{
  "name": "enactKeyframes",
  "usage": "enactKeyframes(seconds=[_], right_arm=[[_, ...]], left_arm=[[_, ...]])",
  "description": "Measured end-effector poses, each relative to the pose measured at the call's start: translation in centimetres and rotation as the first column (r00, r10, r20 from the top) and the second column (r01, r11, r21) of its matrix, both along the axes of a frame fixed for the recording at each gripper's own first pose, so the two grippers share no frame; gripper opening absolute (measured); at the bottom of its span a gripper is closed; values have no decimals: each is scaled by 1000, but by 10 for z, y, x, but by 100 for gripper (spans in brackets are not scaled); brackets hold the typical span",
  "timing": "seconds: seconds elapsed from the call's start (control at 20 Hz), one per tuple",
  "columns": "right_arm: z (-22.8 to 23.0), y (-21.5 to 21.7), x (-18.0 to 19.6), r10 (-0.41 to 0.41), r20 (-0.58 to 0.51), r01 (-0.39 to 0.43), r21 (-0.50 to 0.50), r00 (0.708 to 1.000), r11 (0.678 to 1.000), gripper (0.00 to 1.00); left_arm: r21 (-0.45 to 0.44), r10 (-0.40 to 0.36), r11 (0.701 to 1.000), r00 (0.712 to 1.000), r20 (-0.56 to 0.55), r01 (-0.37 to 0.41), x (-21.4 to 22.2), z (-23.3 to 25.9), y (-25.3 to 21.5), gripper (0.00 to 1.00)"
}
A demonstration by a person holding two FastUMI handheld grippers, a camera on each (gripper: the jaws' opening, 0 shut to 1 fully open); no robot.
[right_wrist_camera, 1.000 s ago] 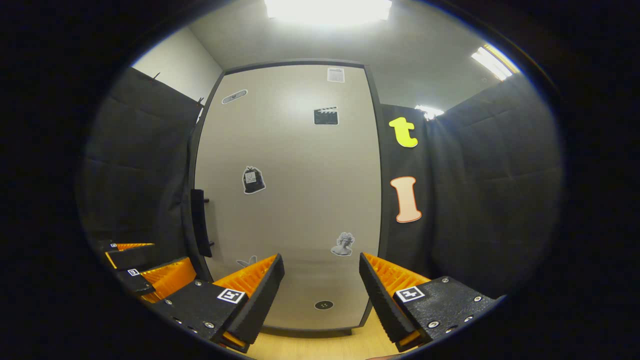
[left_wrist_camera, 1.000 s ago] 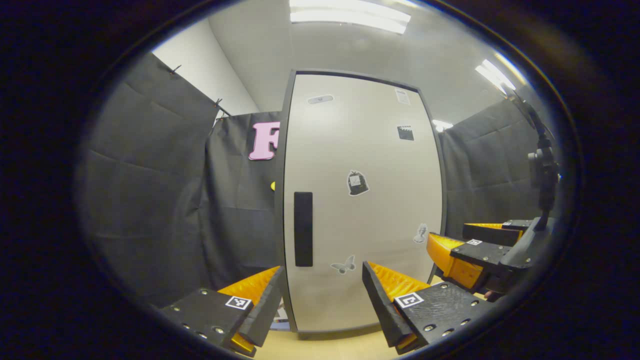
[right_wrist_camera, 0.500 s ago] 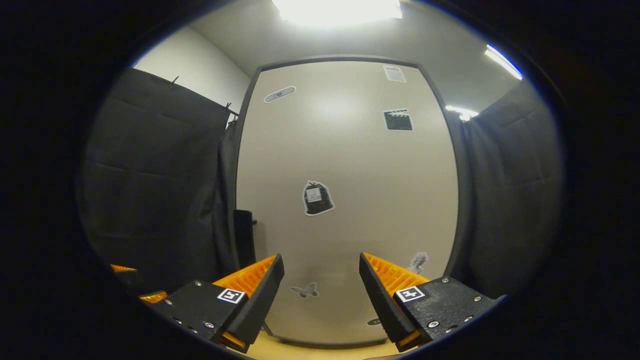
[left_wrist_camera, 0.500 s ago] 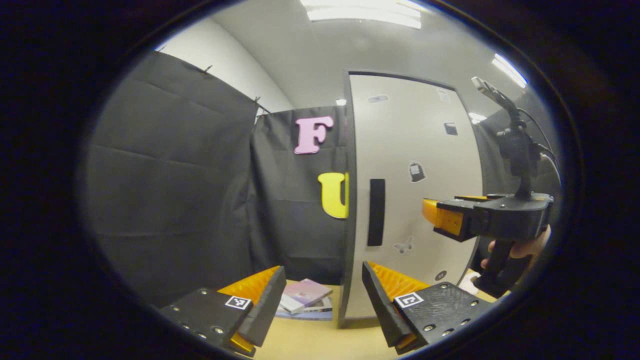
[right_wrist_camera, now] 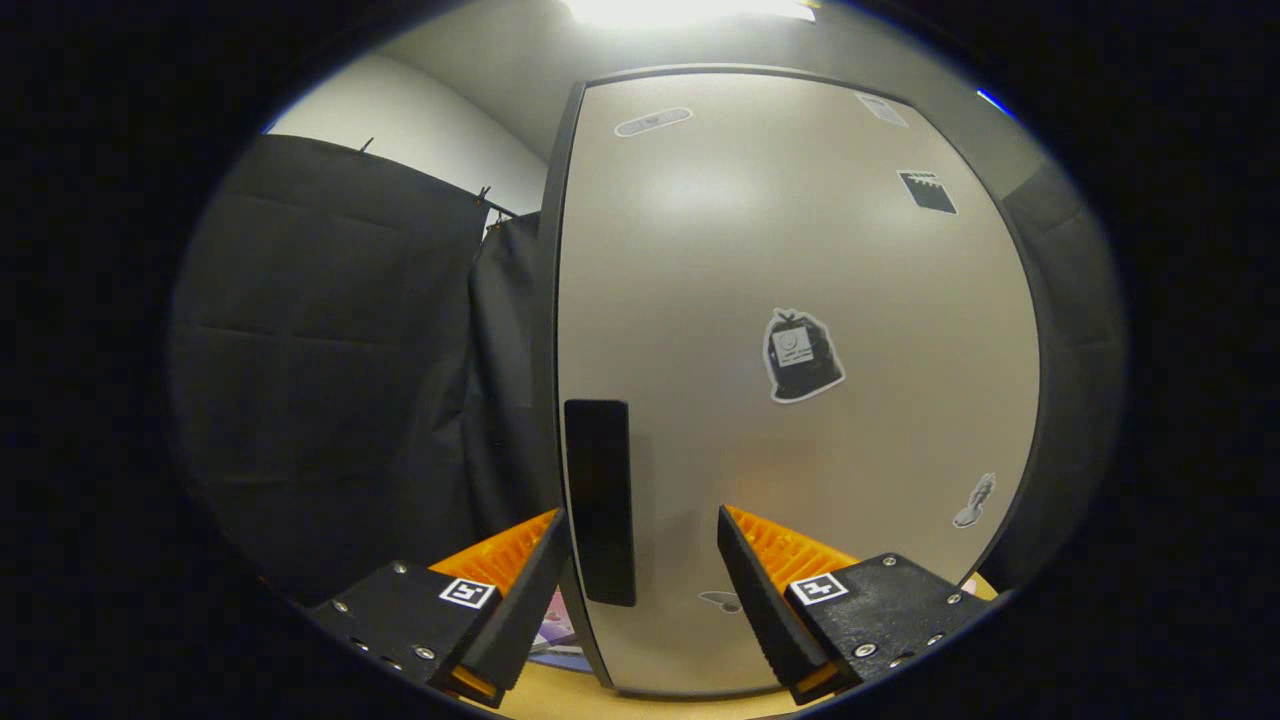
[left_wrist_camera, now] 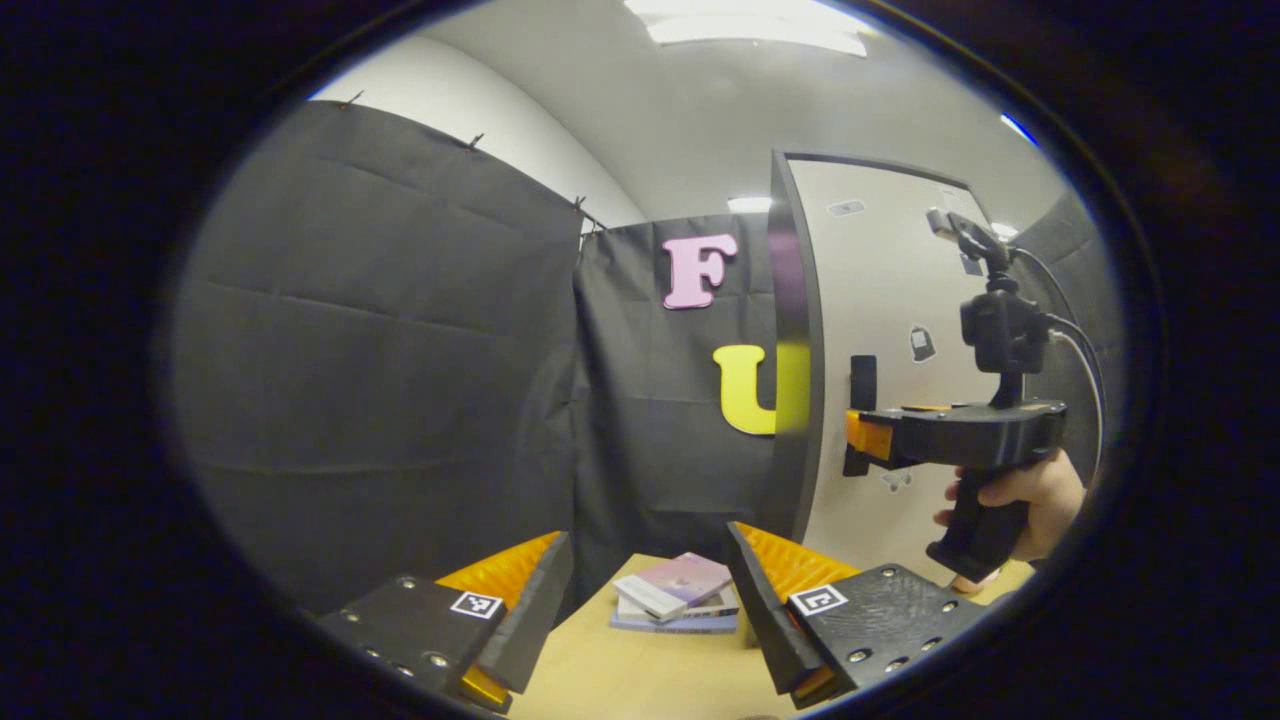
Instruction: Open the cabinet door with the right hand, grasp the bottle in the cabinet with the left hand and place it on the coaster, then close the cabinet door with the right hand.
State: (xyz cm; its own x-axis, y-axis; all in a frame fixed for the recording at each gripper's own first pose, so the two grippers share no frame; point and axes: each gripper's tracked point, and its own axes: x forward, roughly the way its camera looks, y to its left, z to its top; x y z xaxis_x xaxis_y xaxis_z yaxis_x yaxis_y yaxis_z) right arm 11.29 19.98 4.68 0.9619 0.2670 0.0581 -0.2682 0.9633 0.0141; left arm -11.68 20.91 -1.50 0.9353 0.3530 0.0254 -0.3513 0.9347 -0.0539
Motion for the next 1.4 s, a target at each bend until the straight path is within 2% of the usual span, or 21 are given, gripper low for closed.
enactKeyframes(seconds=[0.05, 0.1, 0.15, 0.2, 0.25, 0.3, 0.35, 0.4, 0.45, 0.55, 0.6, 0.65, 0.7, 0.75, 0.8, 0.9, 1.2, 1.4], right_arm=[[-4, 2, 3, -3, -7, 3, -18, 1000, 1000, 89], [-7, 3, 6, -7, -10, 7, -33, 1000, 999, 81], [-7, 9, 7, 13, -5, -13, -33, 1000, 999, 75], [-7, 15, 7, 34, -4, -34, -26, 999, 999, 62], [-7, 17, 4, 40, -5, -40, -28, 999, 999, 53], [-8, 17, 10, 34, 3, -33, -38, 999, 999, 37], [-8, 16, 6, 29, 6, -29, -55, 1000, 998, 36], [-8, 16, 6, 30, 5, -29, -65, 1000, 997, 32], [-9, 16, 5, 33, -1, -33, -67, 999, 997, 31], [-10, 16, 3, 46, -13, -47, -58, 999, 997, 31], [-10, 15, 1, 55, -12, -55, -63, 998, 997, 31], [-10, 14, 0, 62, -8, -62, -75, 998, 995, 31], [-10, 14, -3, 68, -4, -68, -81, 998, 994, 31], [-10, 14, -7, 74, -4, -75, -84, 997, 994, 31], [-10, 13, -11, 82, -6, -82, -86, 997, 993, 31], [-12, 10, -22, 101, -7, -101, -92, 995, 991, 31], [-15, 2, -43, 166, -1, -164, -140, 986, 976, 31], [-15, -4, -62, 204, -12, -204, -126, 979, 971, 31]], left_arm=[[-7, -28, 1000, 1000, 0, 28, 3, -1, -5, 88], [-15, -54, 998, 999, 9, 54, 8, -1, -11, 93], [-23, -73, 997, 997, 26, 73, 9, 3, -16, 88], [-26, -100, 995, 994, 38, 101, 11, 6, -20, 93], [-20, -119, 993, 992, 45, 120, 13, 8, -25, 88], [-7, -129, 992, 991, 42, 129, 15, 9, -28, 88], [5, -140, 990, 990, 35, 140, 17, 7, -31, 92], [12, -159, 987, 987, 28, 159, 20, 6, -35, 92], [16, -174, 985, 984, 28, 174, 22, 6, -41, 88], [20, -183, 983, 982, 33, 183, 22, 6, -41, 88], [15, -188, 982, 982, 33, 188, 23, 4, -42, 83], [6, -196, 981, 980, 33, 196, 26, 1, -44, 83], [-2, -210, 978, 977, 28, 210, 29, -3, -47, 88], [-5, -223, 975, 975, 16, 223, 33, -7, -51, 83], [-5, -239, 971, 971, 7, 239, 35, -10, -55, 83], [-2, -276, 961, 961, 3, 276, 38, -12, -67, 93], [10, -324, 946, 946, -16, 324, 40, -23, -88, 93], [9, -288, 957, 957, -41, 289, 25, -25, -90, 93]])
